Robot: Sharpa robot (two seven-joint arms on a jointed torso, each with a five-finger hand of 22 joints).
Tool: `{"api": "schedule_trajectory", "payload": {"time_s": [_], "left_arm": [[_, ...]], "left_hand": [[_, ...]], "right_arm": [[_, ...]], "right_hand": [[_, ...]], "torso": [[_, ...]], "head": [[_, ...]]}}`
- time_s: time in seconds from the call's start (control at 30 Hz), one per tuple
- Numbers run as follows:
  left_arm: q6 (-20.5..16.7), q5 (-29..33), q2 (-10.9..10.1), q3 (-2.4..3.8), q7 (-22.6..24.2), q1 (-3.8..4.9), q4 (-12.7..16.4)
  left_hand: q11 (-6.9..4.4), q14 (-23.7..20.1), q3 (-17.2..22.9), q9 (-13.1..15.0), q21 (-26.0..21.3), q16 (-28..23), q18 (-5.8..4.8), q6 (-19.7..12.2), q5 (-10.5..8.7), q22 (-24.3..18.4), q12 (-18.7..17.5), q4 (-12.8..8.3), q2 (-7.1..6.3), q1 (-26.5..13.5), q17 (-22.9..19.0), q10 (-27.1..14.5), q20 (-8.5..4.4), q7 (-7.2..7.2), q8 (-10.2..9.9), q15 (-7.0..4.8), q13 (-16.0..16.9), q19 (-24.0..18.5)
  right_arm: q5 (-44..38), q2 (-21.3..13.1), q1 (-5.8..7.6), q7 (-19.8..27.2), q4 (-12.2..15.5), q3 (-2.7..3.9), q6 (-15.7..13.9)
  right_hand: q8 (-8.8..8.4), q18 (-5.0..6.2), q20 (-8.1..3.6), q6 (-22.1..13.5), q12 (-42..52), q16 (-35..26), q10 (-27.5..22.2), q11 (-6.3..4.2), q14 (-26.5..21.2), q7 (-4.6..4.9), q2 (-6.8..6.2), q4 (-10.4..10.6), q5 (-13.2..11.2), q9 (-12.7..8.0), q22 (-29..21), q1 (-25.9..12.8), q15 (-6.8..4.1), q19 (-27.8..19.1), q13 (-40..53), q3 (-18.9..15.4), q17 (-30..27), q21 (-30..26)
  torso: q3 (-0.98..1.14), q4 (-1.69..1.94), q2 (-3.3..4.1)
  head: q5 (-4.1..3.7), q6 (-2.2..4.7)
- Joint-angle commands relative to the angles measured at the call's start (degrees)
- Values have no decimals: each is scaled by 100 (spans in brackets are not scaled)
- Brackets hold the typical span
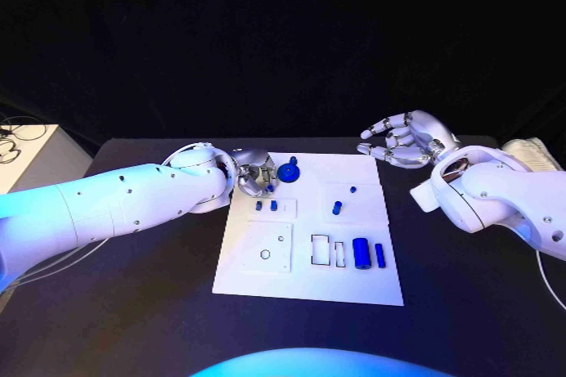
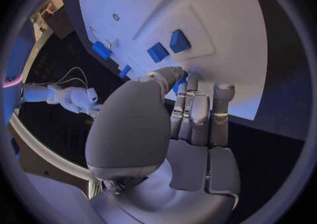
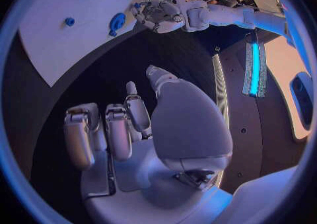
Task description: Assemble the parts on the task board
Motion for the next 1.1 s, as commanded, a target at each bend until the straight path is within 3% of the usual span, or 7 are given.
{"api": "schedule_trajectory", "payload": {"time_s": [0.03,0.33,0.6,0.77,0.87,1.0,1.1], "left_arm": [[-30,-6,3,3,-6,2,1],[-1,-5,-34,3,-33,2,0],[89,-4,-135,7,-100,2,18],[-8,52,-252,33,-66,0,68],[-171,104,-362,56,-7,-1,111],[-499,338,-516,117,161,-1,144],[-738,811,-625,162,405,0,164]], "left_hand": [[-11,-29,30,-2,-26,-8,1,-52,-35,-9,-25,-6,-6,-60,-14,-49,20,9,-32,9,11,-3],[2,-68,11,3,-62,-14,10,-149,-36,-45,-19,9,-42,-111,-77,-80,32,-13,-90,22,36,-35],[64,-259,-60,-17,-212,-43,43,-584,-34,-183,-3,43,-90,-182,-330,-268,74,-165,-325,83,118,-169],[113,-372,-177,-28,-293,-54,58,-770,-28,-255,5,65,-86,-185,-478,-444,105,-223,-411,129,158,-240],[202,-540,-325,-29,-400,-99,78,-919,-21,-359,-52,92,-60,-145,-725,-746,163,-269,-468,198,149,-339],[238,-659,-363,-9,-468,-144,101,-904,-4,-431,-67,90,9,-47,-940,-862,198,-187,-445,228,129,-398],[206,-789,-179,69,-492,-254,114,-534,9,-459,29,110,86,46,-1231,-743,186,79,-233,195,129,-411]], "right_arm": [[-36,4,-3,59,1,0,68],[-37,-2,-3,52,-2,0,66],[-78,-16,-3,-21,-40,0,106],[-333,-29,-3,-73,-97,0,149],[-717,-35,-3,-177,-170,0,291],[-1562,-29,-4,-411,-281,-1,601],[-2331,-11,-16,-624,-341,-1,829]], "right_hand": [[19,-83,-47,-35,-27,-31,-14,-16,563,-6,21,-2,31,6,1509,-38,-43,610,138,17,1382,12],[23,-83,-47,-39,-40,-31,-28,-16,563,-5,18,-3,29,6,1509,-43,-43,610,124,19,1383,12],[22,-83,-47,-58,-351,-43,-348,-16,557,-4,-4,-10,11,4,1509,-44,-43,610,-187,18,1360,12],[67,-26,-69,-113,-1755,-222,-1424,-32,468,-21,-45,-53,-83,12,1414,15,-64,515,-1541,113,1069,-248],[110,82,-74,-125,-3563,-506,-2197,-19,333,-9,-141,-135,-271,19,1220,238,-63,330,-3093,388,661,-774],[113,131,-67,-21,-4883,-629,-1994,2,302,-6,-279,-355,-369,10,1121,515,-53,262,-4359,961,508,-1036],[93,134,-85,171,-5513,-642,-1741,-13,325,-51,-335,-581,-442,7,1109,555,-67,277,-5014,1415,492,-1066]], "torso": [[2,-1,0],[3,-3,6],[3,-9,-1],[-3,-2,1],[-6,0,-1],[-2,-3,0],[3,-11,5]], "head": [[0,1],[-2,7],[-2,4],[-17,20],[-25,42],[-39,64],[-73,88]]}}
